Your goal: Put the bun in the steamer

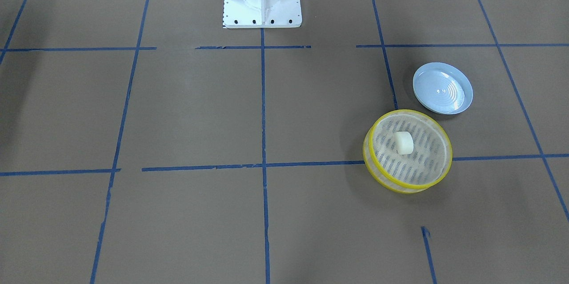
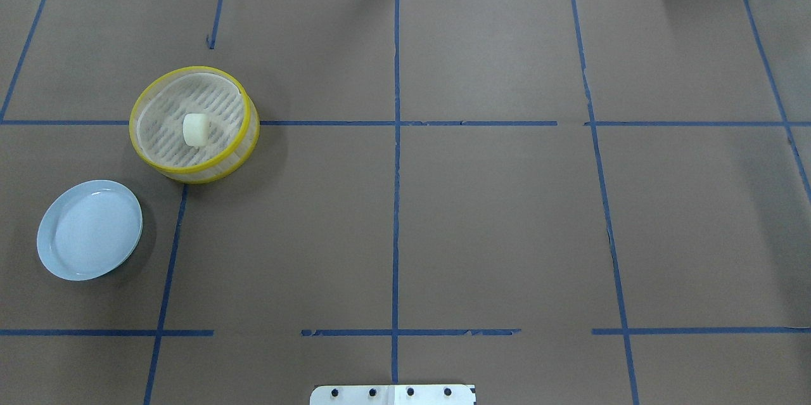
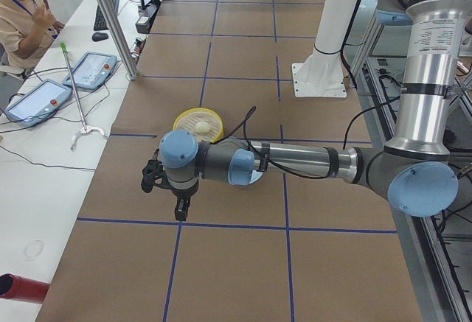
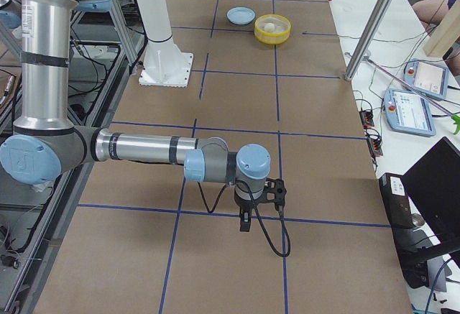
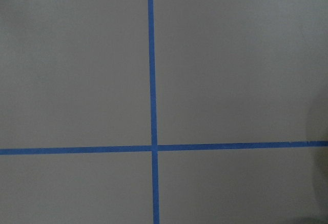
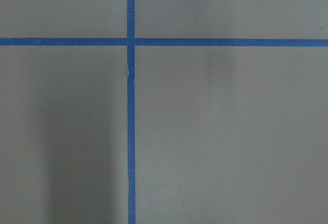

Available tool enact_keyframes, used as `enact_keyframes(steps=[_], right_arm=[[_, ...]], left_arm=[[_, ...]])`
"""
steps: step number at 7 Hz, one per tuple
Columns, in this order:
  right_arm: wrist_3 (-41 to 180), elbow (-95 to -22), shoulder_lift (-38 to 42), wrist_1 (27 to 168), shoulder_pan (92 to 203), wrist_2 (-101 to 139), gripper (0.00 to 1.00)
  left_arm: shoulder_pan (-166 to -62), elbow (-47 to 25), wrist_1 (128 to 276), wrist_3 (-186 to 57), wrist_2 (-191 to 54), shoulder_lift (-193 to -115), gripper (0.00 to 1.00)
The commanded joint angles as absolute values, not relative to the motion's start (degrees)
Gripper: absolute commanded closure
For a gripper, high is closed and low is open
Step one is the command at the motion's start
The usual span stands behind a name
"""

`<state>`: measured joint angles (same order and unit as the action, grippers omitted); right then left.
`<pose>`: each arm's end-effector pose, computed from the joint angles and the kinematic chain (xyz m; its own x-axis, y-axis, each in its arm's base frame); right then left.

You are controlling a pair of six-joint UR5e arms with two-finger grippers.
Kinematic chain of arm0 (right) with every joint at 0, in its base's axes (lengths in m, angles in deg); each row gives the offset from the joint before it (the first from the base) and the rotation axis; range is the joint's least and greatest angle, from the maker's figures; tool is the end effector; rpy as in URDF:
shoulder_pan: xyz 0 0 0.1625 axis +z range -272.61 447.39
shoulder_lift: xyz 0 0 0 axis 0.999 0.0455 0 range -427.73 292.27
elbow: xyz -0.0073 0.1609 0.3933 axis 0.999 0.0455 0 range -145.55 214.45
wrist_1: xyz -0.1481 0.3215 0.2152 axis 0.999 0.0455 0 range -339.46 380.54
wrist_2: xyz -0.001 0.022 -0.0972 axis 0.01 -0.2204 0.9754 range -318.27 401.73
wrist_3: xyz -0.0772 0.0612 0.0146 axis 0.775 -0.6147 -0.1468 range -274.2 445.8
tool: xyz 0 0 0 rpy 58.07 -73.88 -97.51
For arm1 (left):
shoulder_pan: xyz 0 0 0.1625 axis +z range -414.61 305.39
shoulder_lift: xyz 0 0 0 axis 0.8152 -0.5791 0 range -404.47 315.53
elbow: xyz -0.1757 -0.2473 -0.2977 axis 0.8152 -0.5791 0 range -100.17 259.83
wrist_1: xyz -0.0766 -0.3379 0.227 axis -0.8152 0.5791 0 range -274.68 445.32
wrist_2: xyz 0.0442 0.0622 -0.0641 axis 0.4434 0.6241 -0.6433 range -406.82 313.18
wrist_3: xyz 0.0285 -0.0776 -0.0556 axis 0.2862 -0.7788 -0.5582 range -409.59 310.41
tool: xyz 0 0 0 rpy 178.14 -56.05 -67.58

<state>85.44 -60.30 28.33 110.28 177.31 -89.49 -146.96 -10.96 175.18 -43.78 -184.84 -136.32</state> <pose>0.0670 -0.4456 0.6709 0.7522 0.0173 0.6588 -0.0033 0.9997 -0.0225 -0.0799 -0.5052 0.6314 0.6703 0.1060 -0.7345 -0.0270 0.9926 0.1185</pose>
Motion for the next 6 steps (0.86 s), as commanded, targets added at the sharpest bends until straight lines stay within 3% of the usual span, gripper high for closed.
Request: enact_keyframes(steps=[1, 6], right_arm=[[85.4, -60.3, 28.3, 110.3, 177.3, -89.5, 0.0], [85.4, -60.3, 28.3, 110.3, 177.3, -89.5, 0.0]], left_arm=[[-147.2, -12.3, 167.9, -39.0, -184.5, -135.5, 0.02], [-147.3, -16.4, 165.4, -38.9, -185.3, -130.6, 0.0]])
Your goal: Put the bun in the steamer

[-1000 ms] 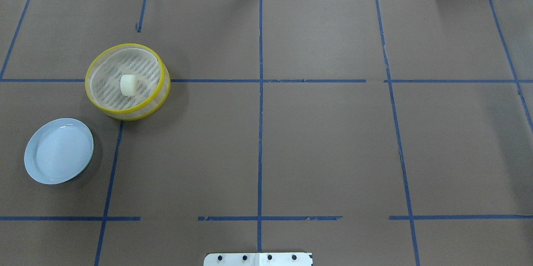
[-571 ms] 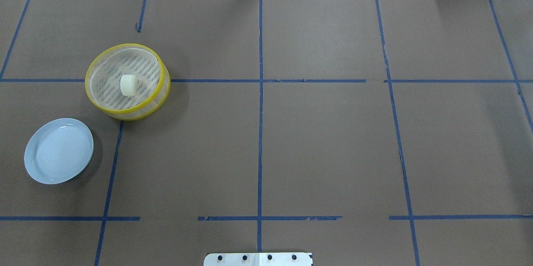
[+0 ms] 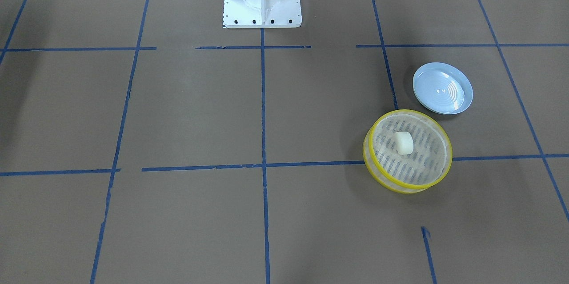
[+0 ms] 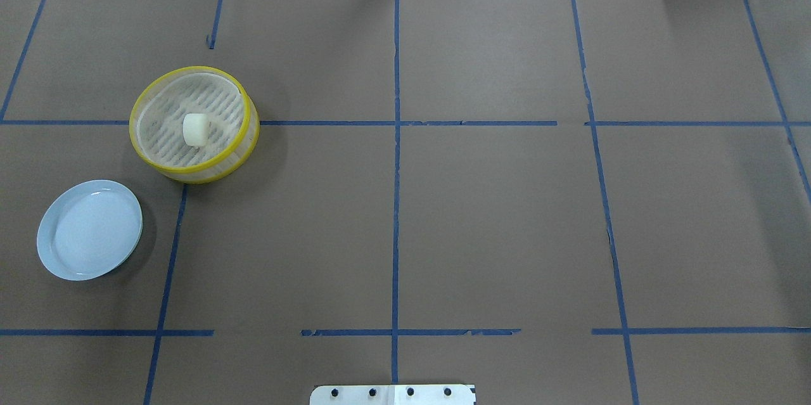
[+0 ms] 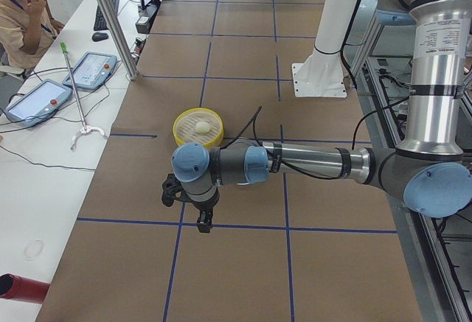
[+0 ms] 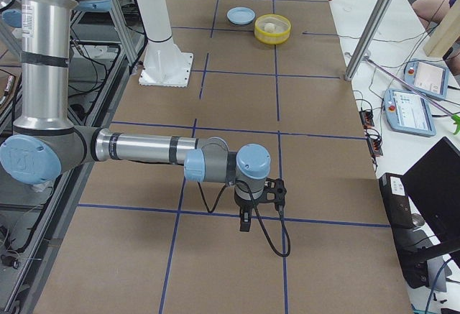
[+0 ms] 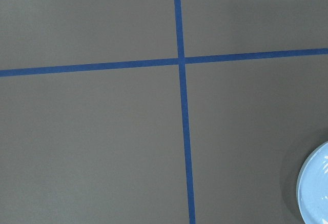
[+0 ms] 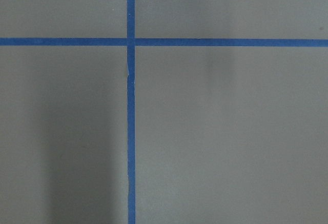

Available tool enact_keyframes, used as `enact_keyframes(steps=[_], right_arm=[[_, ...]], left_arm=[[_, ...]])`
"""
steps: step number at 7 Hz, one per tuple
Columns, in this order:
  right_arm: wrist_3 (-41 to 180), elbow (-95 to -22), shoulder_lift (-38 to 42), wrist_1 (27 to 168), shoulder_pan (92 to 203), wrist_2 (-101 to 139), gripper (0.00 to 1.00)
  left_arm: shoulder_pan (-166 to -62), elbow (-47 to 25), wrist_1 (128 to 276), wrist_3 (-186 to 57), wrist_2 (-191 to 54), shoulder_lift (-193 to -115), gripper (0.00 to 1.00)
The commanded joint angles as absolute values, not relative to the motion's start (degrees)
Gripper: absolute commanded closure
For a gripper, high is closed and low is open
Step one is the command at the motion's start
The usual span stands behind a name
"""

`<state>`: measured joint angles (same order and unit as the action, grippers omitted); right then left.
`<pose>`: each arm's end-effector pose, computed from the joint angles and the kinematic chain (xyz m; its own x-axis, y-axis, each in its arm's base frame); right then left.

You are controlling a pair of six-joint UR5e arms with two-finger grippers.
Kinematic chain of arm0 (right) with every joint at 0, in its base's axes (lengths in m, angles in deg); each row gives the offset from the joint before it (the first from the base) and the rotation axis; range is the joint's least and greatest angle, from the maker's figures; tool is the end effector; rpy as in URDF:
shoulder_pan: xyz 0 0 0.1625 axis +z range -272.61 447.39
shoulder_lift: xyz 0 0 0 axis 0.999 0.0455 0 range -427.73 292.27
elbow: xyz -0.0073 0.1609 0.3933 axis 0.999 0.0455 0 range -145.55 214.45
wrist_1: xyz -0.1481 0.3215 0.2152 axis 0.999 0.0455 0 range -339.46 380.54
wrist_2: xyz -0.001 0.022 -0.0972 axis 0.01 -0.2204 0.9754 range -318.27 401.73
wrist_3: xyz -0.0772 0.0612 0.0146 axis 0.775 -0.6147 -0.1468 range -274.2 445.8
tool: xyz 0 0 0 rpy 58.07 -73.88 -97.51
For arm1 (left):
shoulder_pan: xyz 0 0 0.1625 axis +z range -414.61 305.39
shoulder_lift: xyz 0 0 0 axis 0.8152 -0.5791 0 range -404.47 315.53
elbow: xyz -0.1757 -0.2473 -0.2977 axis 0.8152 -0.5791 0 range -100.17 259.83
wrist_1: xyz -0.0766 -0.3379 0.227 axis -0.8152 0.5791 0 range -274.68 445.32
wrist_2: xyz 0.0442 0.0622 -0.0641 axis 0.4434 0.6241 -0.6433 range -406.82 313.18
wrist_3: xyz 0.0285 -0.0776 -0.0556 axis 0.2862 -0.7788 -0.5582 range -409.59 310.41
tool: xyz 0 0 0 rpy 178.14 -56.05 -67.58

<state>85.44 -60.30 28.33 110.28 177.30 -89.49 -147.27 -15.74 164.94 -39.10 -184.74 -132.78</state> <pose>0.0670 -0.4456 0.6709 0.7522 0.0172 0.6588 -0.0031 0.9997 -0.0225 -0.0810 -0.4670 0.6384 0.6628 0.0675 -0.7458 -0.0758 0.9969 0.0229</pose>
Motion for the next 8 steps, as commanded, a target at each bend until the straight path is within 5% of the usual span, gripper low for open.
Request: enact_keyframes(steps=[1, 8], right_arm=[[85.4, -60.3, 28.3, 110.3, 177.3, -89.5, 0.0], [85.4, -60.3, 28.3, 110.3, 177.3, -89.5, 0.0]], left_arm=[[-147.2, -16.6, 165.6, -38.8, -184.8, -130.3, 0.0], [-148.9, -17.8, 166.4, -39.0, -184.5, -134.9, 0.0]])
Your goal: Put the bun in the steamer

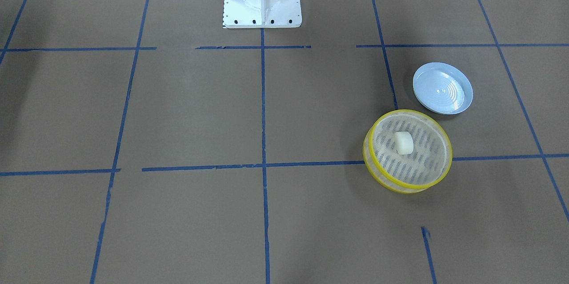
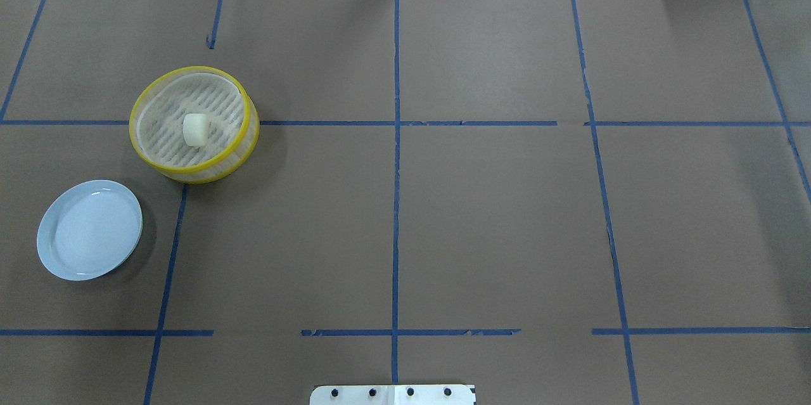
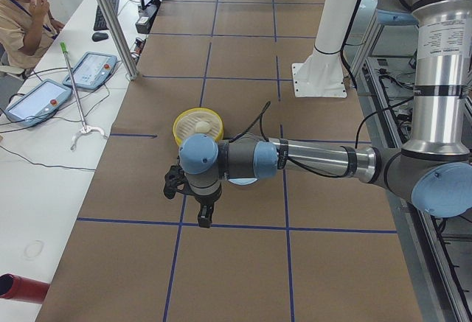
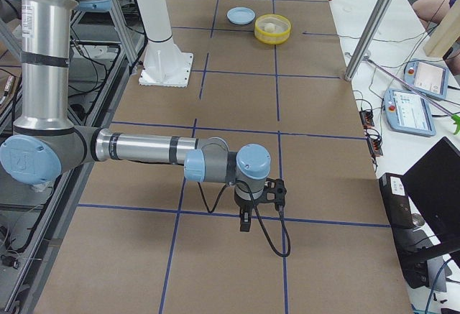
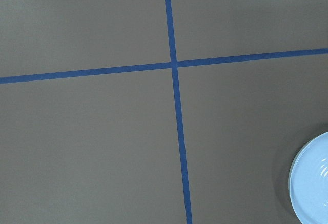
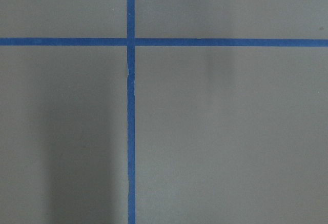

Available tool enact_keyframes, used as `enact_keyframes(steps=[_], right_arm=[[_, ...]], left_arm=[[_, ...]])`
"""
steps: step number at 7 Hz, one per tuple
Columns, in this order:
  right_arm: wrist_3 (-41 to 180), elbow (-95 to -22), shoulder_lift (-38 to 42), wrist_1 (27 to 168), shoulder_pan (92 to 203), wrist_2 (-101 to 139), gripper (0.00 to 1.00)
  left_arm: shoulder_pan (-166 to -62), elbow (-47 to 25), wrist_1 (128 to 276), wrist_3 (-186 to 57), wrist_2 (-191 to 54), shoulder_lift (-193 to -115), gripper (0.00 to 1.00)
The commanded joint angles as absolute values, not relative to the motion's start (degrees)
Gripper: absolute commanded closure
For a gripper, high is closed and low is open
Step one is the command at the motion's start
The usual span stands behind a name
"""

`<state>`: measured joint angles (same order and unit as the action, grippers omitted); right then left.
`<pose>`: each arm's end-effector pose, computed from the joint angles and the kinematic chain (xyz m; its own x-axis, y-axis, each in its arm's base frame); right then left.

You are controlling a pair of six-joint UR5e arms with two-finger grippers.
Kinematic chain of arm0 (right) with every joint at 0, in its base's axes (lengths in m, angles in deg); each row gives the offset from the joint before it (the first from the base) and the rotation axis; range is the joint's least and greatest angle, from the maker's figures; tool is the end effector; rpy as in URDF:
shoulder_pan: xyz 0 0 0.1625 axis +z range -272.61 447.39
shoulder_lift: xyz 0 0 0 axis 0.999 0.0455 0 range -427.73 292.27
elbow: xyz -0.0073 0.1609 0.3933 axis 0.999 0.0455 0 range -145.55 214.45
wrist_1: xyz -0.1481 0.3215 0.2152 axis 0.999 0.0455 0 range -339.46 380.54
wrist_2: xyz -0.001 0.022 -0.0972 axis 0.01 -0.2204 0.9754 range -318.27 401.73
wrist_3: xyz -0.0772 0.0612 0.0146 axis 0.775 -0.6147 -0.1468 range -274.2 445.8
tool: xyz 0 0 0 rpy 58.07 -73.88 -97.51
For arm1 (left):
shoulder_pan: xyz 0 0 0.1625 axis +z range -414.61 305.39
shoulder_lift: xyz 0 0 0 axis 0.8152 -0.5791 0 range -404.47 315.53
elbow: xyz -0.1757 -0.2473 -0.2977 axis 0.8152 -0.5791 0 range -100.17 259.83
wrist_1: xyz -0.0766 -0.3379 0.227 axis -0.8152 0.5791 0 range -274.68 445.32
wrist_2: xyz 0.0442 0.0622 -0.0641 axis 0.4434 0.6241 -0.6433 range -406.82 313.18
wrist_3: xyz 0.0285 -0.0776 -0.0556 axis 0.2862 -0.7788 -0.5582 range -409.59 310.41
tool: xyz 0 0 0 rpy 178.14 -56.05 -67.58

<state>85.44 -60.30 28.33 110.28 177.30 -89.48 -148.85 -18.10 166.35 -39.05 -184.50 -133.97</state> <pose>0.0670 -0.4456 0.6709 0.7523 0.0172 0.6586 -0.0031 0.9997 -0.0225 -0.0951 -0.4773 0.6065 0.6721 0.1139 -0.7316 -0.0499 0.9928 0.1087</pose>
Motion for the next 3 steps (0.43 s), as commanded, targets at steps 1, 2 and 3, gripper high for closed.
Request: enact_keyframes(steps=[1, 2, 3], right_arm=[[85.4, -60.3, 28.3, 110.3, 177.3, -89.5, 0.0], [85.4, -60.3, 28.3, 110.3, 177.3, -89.5, 0.0], [85.4, -60.3, 28.3, 110.3, 177.3, -89.5, 0.0]], left_arm=[[-148.9, -17.7, 166.4, -39.0, -184.5, -135.2, 0.0], [-149.1, -18.0, 166.3, -39.0, -184.5, -136.0, 0.0], [-149.3, -18.5, 166.1, -39.0, -184.5, -136.0, 0.0]])
